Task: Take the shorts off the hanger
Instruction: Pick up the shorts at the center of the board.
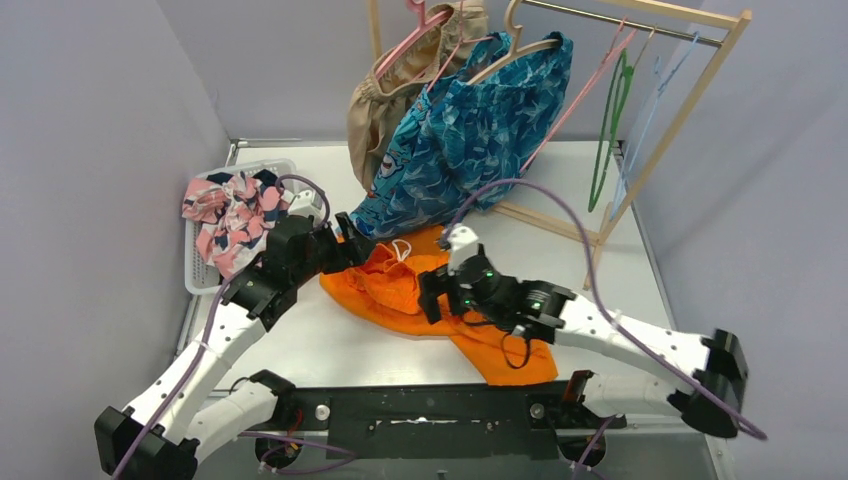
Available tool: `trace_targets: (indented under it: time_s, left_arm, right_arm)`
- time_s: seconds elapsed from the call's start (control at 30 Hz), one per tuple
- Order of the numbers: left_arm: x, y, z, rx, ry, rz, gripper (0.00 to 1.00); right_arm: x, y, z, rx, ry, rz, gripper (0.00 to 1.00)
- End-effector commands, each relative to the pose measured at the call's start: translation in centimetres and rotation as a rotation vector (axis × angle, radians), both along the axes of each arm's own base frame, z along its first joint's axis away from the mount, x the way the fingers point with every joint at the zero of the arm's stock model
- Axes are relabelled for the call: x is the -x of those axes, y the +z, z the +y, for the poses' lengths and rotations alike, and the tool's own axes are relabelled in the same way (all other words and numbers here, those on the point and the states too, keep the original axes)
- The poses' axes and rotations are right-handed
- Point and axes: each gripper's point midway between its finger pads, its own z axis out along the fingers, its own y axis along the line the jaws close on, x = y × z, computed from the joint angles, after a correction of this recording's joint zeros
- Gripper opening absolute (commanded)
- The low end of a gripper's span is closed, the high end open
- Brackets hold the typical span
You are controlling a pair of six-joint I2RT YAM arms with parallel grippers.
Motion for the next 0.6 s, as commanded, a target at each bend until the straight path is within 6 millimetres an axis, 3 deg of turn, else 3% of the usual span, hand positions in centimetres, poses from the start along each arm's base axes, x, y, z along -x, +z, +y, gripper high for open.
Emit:
trace_targets:
  time_s: [0.0, 0.13, 0.33, 0.57]
  left_arm:
    - [-0.9, 0.6, 1.4, 0.005, 0.107, 0.015, 0.74]
    - [-0.8, 0.0, 2.3, -0.004, 0.156, 0.032, 0.74]
    - [-0.1, -1.5, 3.0, 0.011, 0.194, 0.067, 0.74]
    - [0.4, -3.2, 3.0, 0.046, 0.206, 0.078, 0.74]
  right_arm:
    - [-3.2, 1.4, 2.0, 0.228, -0.051, -0.234, 0.97]
    - [-5.1, -0.7, 2.9, 0.360, -0.100, -0.234, 0.98]
    - [-7.2, -3.4, 3.4, 0.297, -0.108, -0.083, 0.92]
    - [-6.5, -6.1, 4.0, 0.264, -0.057, 0.023, 0.88]
